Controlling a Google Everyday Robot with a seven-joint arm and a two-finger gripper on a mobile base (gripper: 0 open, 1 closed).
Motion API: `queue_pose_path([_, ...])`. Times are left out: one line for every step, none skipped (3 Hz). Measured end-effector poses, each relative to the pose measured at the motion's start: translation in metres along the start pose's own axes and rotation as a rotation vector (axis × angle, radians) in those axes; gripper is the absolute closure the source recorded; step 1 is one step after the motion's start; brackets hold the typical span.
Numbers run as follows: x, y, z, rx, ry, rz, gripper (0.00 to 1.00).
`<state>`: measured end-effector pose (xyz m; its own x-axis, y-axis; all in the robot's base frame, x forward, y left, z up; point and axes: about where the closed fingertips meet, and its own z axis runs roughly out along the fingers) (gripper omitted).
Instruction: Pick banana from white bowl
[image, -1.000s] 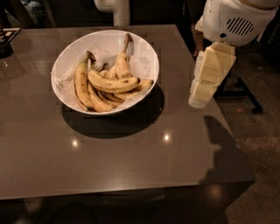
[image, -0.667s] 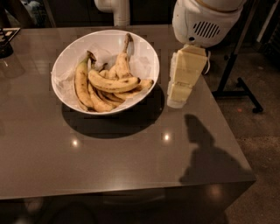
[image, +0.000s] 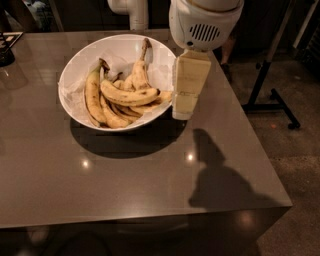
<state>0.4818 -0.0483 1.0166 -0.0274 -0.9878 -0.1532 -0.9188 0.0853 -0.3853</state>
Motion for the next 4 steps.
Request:
queue_pose_path([-0.025,-0.009,0.01,-0.022,-0.035,0.003,0.0])
queue_pose_path([-0.059,-0.018,0.033,-0.058,-0.057,-0.03,0.0])
queue_pose_path([-0.059,-0.018,0.033,-0.058,-0.057,-0.03,0.0])
queue_pose_path([-0.069,-0.021,0.05,-0.115,-0.077,-0.006,0.0])
